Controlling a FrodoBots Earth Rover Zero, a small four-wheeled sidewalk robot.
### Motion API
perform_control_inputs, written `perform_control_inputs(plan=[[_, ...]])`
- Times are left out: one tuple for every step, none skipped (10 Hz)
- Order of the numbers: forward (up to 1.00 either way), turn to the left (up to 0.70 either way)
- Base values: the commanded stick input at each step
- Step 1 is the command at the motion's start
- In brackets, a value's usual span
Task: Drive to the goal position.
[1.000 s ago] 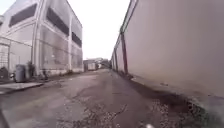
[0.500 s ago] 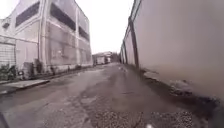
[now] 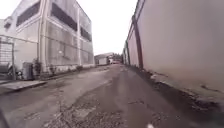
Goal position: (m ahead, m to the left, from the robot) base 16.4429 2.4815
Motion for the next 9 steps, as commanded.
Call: perform_control_inputs(plan=[[0.85,0.00],[0.85,0.00],[0.85,0.00],[0.85,0.00],[0.85,0.00],[0.85,0.00],[0.85,0.00],[0.85,0.00],[0.85,0.00]])
